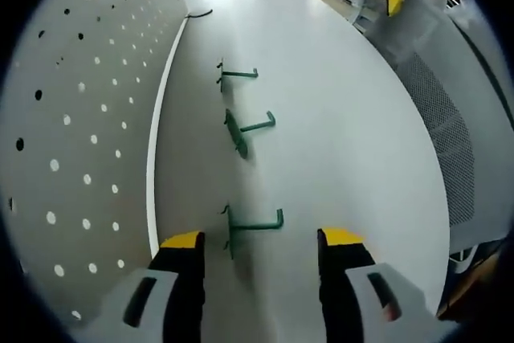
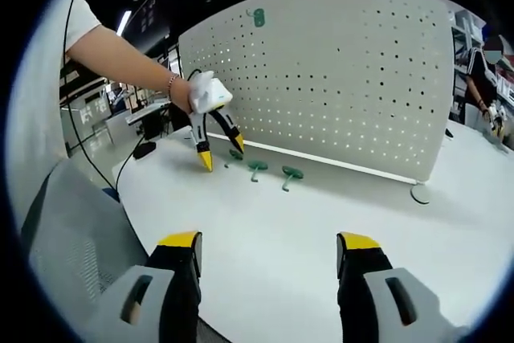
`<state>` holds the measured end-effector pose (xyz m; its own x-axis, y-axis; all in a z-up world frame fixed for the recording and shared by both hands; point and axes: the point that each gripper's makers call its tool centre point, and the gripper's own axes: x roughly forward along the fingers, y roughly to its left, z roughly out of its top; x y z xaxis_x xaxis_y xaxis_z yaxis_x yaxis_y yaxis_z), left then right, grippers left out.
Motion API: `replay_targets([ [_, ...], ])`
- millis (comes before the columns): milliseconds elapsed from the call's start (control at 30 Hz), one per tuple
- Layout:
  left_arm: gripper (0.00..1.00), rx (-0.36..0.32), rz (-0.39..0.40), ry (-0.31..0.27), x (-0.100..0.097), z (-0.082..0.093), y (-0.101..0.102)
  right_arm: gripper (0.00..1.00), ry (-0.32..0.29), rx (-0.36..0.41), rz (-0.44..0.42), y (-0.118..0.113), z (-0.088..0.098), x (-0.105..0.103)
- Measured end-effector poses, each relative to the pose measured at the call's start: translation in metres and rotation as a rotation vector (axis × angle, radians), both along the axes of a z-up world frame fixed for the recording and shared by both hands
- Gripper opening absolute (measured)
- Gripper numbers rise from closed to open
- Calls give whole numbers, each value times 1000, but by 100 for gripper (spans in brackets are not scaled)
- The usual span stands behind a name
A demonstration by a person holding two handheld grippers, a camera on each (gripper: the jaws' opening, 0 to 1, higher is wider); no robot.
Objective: Insert the hook assembly into the mounting plate slot until the hook locks in place.
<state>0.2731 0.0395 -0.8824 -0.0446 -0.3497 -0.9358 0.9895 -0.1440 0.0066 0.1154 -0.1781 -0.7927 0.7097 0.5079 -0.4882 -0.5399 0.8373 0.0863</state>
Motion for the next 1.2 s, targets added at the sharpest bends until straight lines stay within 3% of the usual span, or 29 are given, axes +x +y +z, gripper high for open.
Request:
replay_targets([
  [467, 35, -13, 20, -2, 5, 1, -2, 66, 2, 12, -7, 0, 0, 0],
  [700, 27, -20, 59, -5, 8, 1, -3, 66, 3, 15, -7, 0, 0, 0],
  [800, 23, -39, 119, -6, 11, 1, -4, 66, 5, 23, -12, -1, 0, 1],
  [967, 14, -38, 116, -25, 10, 1, -4, 66, 4, 22, -10, 0, 1, 0],
  [1200, 11, -30, 142, -45, 12, 1, -3, 65, 4, 22, -10, 0, 1, 0],
])
